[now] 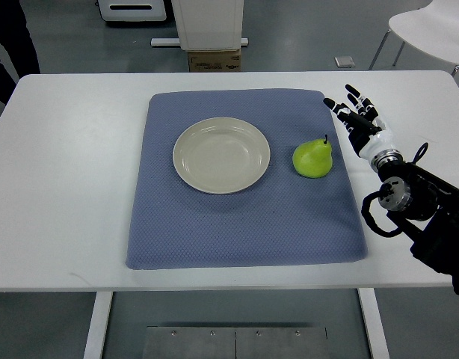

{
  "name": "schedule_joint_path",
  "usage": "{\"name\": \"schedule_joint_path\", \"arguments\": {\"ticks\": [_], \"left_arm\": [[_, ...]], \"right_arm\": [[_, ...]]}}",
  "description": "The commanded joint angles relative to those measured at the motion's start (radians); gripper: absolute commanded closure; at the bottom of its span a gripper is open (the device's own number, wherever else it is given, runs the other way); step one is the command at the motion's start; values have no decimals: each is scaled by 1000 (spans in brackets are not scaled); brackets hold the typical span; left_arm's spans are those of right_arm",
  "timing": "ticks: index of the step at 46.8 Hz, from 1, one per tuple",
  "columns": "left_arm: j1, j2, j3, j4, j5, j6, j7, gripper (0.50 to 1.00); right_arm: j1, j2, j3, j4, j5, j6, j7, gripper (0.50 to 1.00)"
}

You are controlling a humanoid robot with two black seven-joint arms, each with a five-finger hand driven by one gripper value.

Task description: Place pear on plate with right hand

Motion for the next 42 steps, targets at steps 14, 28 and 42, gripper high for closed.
{"name": "schedule_joint_path", "arguments": {"ticks": [14, 28, 42], "left_arm": [[8, 0, 0, 1, -1, 2, -3, 500], [8, 0, 0, 1, -1, 2, -3, 500], [8, 0, 0, 1, -1, 2, -3, 500]], "right_arm": [[-2, 0, 0, 0, 0, 0, 0, 500], [0, -3, 0, -12, 0, -1, 2, 500], [0, 14, 6, -55, 0, 0, 12, 500]]}}
